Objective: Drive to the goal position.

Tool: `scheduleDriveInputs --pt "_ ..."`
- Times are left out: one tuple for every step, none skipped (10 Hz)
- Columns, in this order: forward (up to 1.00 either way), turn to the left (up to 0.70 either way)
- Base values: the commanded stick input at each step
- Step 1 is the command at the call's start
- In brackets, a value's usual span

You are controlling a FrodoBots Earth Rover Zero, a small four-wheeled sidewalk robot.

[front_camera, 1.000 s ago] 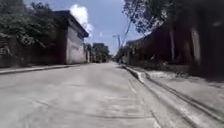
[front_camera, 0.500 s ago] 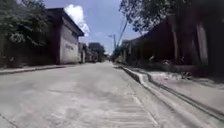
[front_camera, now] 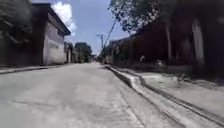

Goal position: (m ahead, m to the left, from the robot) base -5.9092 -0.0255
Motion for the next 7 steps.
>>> scheduleDriveInputs --pt "1.0 0.01" --pt "1.0 0.02" --pt "1.0 0.03" --pt "1.0 0.03" --pt "1.0 0.06" --pt "1.0 0.34" --pt "1.0 0.38"
